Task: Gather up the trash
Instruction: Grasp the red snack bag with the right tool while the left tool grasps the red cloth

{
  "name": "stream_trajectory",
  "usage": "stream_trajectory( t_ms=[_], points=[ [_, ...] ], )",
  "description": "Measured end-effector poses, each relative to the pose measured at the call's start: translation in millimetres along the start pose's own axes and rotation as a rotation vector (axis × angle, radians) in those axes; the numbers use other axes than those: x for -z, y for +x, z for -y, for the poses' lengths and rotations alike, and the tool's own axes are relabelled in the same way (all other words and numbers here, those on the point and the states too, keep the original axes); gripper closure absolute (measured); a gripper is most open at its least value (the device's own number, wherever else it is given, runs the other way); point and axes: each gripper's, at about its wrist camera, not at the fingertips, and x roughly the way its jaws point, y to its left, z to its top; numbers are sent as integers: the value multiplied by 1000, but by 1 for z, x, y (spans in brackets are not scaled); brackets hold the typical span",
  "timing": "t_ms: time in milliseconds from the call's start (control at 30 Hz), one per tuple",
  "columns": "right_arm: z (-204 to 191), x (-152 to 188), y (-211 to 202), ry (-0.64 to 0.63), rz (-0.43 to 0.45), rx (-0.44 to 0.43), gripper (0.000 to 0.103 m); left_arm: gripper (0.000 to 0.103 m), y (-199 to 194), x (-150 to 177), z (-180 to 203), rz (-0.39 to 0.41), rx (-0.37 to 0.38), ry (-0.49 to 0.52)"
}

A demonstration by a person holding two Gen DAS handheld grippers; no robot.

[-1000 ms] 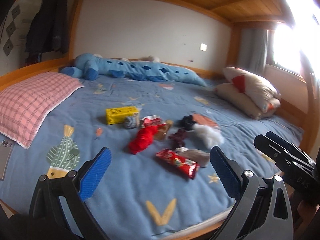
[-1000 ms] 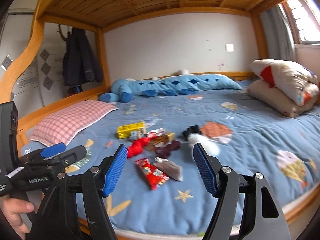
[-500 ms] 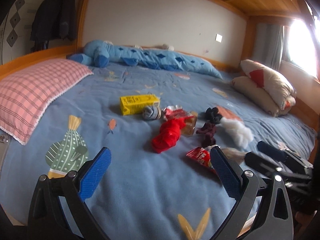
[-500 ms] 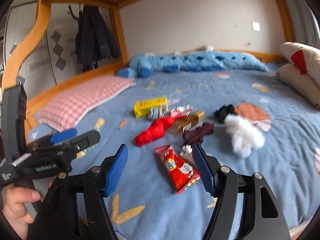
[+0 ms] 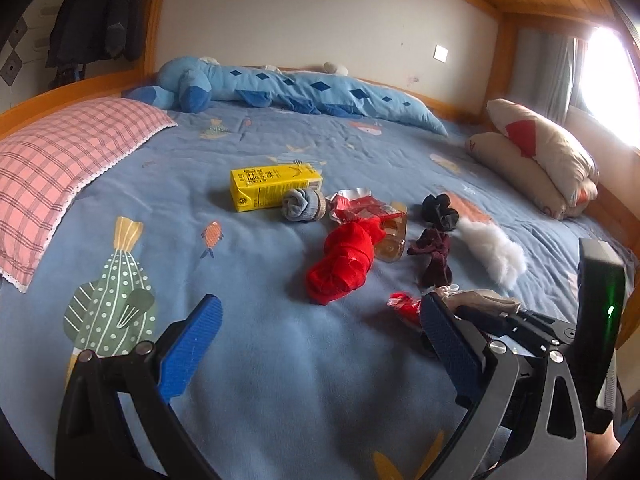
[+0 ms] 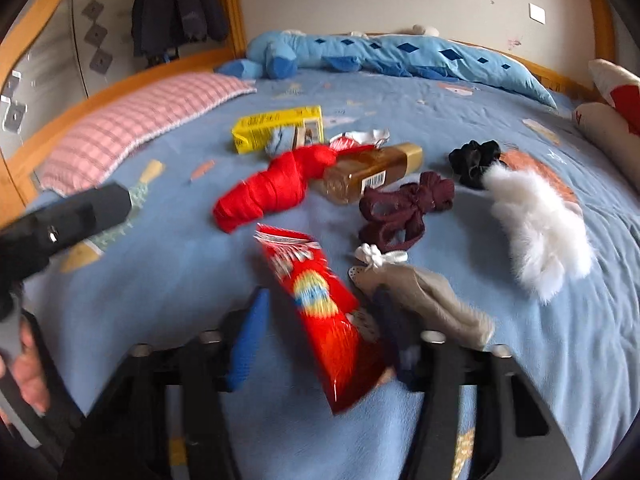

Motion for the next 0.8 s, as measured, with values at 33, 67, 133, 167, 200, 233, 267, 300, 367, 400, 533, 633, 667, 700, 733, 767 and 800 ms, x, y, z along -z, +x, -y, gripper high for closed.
stream_trajectory(
  t_ms=[33,67,133,167,200,233,267,300,367,400,533,633,667,700,733,767,800],
  points=[
    [0,0,1,-4,4,-3,67,4,2,0,0,-2,1,0],
    [0,1,0,-4,8,-2,70,4,3,-1,0,-6,2,3],
    [2,1,-4,18,20,-16,77,4,8,-1,0,-13,-6,12],
    [5,0,-6,36,27,-34,79,4,10,-2,0,-15,-3,13],
    [8,-1,-9,54,36,-50,79,4,12,-2,0,-17,-3,14],
    [10,-3,-13,70,47,-61,79,4,14,-3,0,-18,-7,14],
    [13,-5,-19,85,68,-76,80,4,17,-3,0,-20,-9,15],
    [14,-7,-23,95,81,-88,80,4,20,-4,0,-23,-10,17],
    [20,-11,-35,128,118,-124,80,4,27,-7,2,-31,-11,24],
    [21,-13,-39,140,131,-133,80,4,31,-8,3,-36,-9,29],
    [31,-21,-47,188,154,-161,80,4,54,-15,9,-68,23,40],
    [39,-25,-45,220,156,-167,80,6,73,-23,13,-89,26,47],
    [40,-26,-45,226,158,-168,80,7,80,-27,14,-102,32,51],
    [41,-27,-44,230,159,-170,80,11,86,-28,15,-113,33,52],
    [42,-27,-44,232,159,-167,80,19,97,-32,17,-141,37,58],
    [42,-27,-43,232,161,-165,80,28,102,-33,18,-156,38,62],
    [42,-27,-42,231,159,-165,80,45,112,-35,19,-182,40,68]
  ],
)
